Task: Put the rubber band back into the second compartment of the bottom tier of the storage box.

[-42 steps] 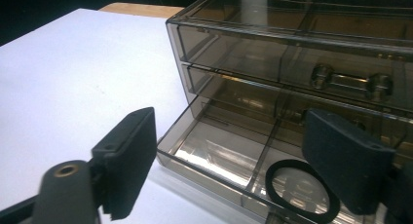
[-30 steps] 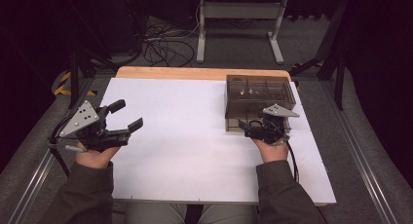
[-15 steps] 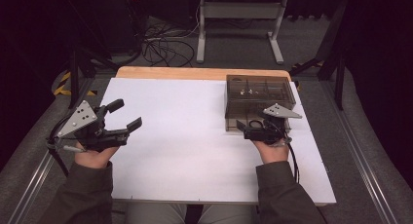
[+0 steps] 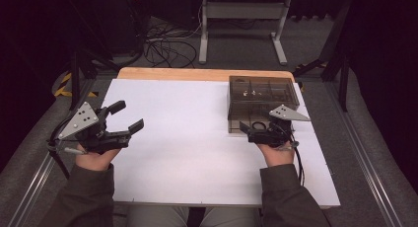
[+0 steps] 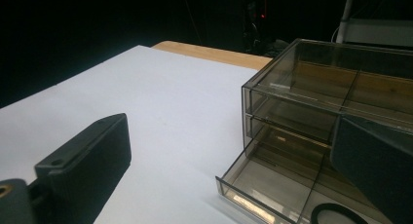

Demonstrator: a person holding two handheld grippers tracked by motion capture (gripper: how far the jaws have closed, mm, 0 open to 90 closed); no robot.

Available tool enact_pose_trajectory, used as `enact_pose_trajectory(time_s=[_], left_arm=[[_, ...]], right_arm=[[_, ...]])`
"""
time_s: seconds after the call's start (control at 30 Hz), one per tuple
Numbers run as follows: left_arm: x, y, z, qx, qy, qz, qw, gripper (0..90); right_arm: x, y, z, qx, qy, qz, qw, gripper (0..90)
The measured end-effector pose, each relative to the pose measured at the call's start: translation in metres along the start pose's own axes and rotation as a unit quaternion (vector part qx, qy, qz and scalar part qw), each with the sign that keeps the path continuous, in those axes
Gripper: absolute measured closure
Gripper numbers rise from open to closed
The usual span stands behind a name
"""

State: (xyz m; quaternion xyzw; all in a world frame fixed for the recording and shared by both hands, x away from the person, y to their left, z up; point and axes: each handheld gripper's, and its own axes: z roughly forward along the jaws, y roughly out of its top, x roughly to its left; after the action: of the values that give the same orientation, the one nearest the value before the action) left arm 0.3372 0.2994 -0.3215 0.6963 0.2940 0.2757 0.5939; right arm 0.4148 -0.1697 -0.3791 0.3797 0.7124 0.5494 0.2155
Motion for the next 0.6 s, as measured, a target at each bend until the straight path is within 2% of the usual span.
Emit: enact_pose_trajectory(time_s=[0.6], left_arm=[[0.001, 0.0, -0.002, 0.0, 0.002, 0.001, 1.0, 16.0]], right_arm=[[0.001, 0.008, -0.018, -0.039, 0.012, 0.006, 0.9992, 0.1]])
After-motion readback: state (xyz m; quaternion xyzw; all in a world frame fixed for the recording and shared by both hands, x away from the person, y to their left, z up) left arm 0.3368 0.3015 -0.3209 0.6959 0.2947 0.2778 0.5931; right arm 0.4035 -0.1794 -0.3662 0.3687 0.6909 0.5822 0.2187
